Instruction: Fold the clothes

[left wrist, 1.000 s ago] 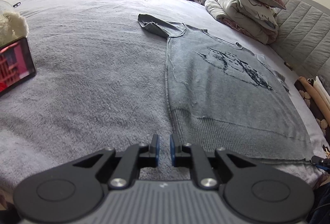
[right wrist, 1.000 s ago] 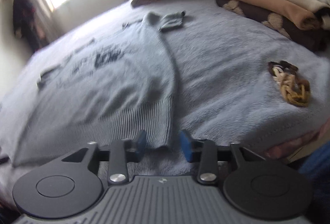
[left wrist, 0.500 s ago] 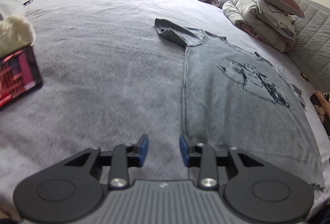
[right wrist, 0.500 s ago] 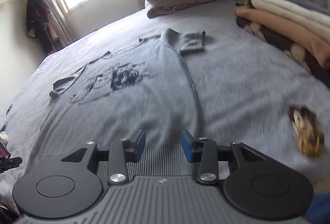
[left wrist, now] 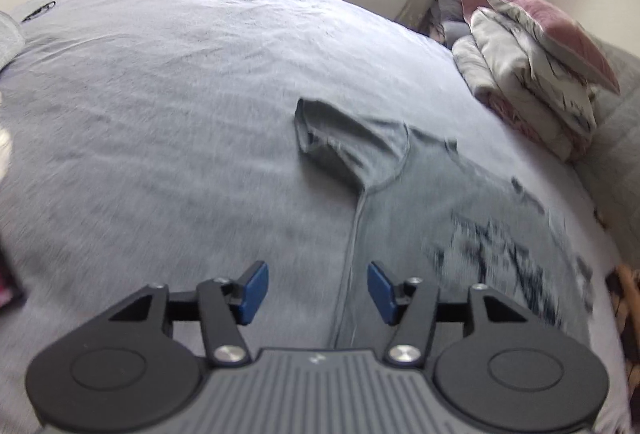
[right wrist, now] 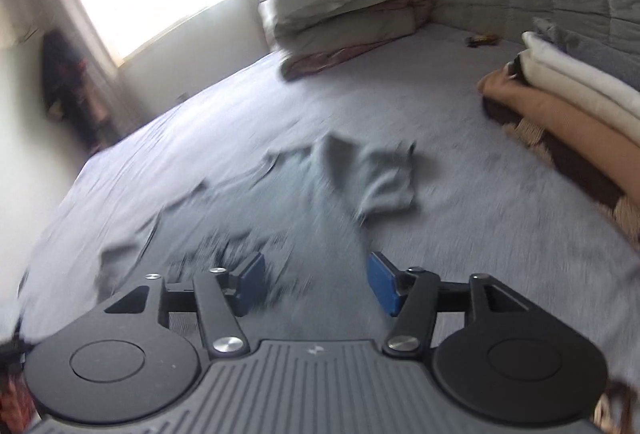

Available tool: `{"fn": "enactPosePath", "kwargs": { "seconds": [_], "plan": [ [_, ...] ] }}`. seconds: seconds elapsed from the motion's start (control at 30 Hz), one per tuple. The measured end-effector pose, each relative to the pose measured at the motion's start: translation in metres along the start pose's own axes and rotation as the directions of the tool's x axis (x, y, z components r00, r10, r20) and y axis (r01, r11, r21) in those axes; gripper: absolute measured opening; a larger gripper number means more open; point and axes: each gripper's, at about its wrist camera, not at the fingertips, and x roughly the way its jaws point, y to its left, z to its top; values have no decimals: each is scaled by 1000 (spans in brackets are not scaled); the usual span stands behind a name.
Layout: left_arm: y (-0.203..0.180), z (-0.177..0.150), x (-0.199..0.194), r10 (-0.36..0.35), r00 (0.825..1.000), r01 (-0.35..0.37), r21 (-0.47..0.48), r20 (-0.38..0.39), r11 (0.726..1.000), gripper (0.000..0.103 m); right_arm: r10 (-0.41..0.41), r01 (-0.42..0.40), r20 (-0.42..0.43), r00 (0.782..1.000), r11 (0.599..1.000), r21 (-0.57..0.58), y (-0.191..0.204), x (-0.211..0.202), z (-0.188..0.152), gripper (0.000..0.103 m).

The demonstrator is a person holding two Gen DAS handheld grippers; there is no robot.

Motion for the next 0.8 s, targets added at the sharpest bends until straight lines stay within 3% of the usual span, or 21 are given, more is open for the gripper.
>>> {"fn": "enactPosePath", "kwargs": {
  "seconds": [0.17, 0.3, 0.4, 0.5, 0.63, 0.8],
  "plan": [
    [10, 29, 44, 31, 999, -31, -27, 17, 999, 67, -40, 44, -28, 999, 986, 160, -36, 55, 43, 63],
    [19, 34, 72, 63, 998, -64, -31, -28, 997, 69, -64, 73, -49, 997, 974, 215, -62, 103, 53, 63],
    [20, 35, 84, 48, 998, -48, 1, -47, 999, 77, -71, 78, -45, 996, 980, 182, -67, 127, 58, 63],
    [17, 32, 87, 83, 996, -81, 59, -33, 995, 77, -77, 82, -40, 996, 987, 141, -71, 150, 62, 63],
    [20, 31, 92, 38, 998, -38, 11, -41, 999, 77, -84, 87, -32, 996, 992, 87, -77, 181, 67, 63],
    [17, 31, 90, 30, 999, -30, 29, -33, 999, 77, -78, 79, -33, 996, 996, 45, -88, 201, 64, 62]
  ]
}}
